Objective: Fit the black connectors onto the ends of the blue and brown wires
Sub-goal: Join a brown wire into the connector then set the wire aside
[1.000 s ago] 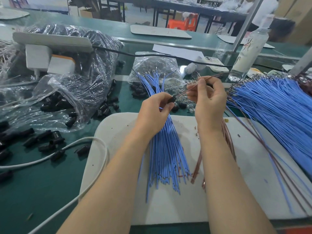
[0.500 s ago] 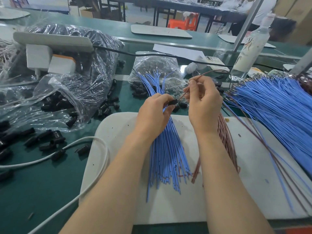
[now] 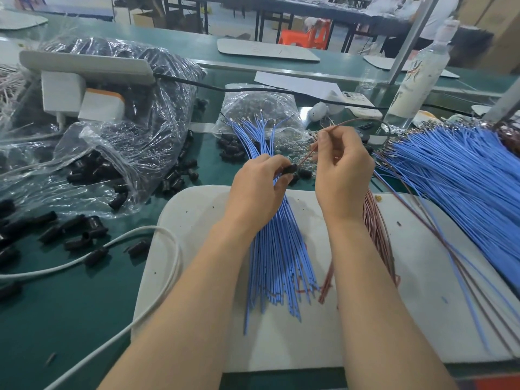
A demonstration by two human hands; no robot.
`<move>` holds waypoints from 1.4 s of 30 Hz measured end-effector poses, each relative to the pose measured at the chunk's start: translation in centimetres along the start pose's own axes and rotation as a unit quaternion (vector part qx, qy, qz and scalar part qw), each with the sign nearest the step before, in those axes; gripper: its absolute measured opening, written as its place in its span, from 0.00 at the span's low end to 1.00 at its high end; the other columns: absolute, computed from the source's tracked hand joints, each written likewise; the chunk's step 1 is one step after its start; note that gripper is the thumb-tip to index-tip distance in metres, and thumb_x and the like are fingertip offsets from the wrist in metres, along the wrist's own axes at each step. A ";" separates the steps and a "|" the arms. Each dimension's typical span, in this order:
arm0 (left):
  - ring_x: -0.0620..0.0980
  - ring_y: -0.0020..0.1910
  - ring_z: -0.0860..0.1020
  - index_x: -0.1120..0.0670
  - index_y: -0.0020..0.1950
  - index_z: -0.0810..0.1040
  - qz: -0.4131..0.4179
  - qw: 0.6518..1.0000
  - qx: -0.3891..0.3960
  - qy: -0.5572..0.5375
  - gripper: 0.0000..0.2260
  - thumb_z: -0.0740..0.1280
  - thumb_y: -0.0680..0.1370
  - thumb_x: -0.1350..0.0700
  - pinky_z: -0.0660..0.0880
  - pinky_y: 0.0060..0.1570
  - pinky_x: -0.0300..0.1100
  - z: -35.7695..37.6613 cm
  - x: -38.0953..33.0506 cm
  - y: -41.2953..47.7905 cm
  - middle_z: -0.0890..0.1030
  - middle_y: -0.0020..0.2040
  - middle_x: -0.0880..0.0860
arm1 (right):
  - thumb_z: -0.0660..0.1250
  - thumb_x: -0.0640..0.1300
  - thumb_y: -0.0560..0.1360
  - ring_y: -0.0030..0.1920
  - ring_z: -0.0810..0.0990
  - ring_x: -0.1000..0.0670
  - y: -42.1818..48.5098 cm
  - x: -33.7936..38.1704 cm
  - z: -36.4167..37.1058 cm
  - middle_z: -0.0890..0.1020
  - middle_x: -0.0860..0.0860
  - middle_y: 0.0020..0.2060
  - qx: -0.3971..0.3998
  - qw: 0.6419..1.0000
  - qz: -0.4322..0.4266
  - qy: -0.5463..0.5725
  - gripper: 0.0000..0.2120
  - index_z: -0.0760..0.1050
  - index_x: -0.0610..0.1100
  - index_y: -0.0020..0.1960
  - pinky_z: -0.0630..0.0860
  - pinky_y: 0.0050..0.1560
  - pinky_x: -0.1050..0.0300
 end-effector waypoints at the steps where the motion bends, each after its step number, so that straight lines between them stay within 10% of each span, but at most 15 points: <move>1: 0.53 0.50 0.75 0.55 0.57 0.79 0.001 1.000 0.001 0.001 0.09 0.65 0.78 0.57 0.72 0.52 0.49 0.0 0.0 0.0 0.78 0.48 0.52 | 0.63 0.42 0.79 0.37 0.79 0.49 0.0 -0.1 0.0 0.81 0.50 0.37 0.003 1.000 0.004 -0.001 0.08 0.78 0.37 0.48 0.77 0.42 0.50; 42: 0.49 0.47 0.77 0.56 0.53 0.80 -0.032 0.996 -0.014 -0.085 0.07 0.66 0.78 0.58 0.74 0.52 0.44 -0.3 0.0 0.0 0.81 0.46 0.52 | 0.68 0.43 0.75 0.42 0.82 0.46 -0.4 -1.7 1.5 0.83 0.47 0.38 0.126 0.976 0.168 0.051 0.07 0.74 0.48 0.40 0.78 0.51 0.46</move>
Point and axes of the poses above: each hand's wrist, its own y-axis towards the middle knuckle, its own z-axis out of the palm, x = y × z, the point moved 5 cm from there along y, towards the middle knuckle
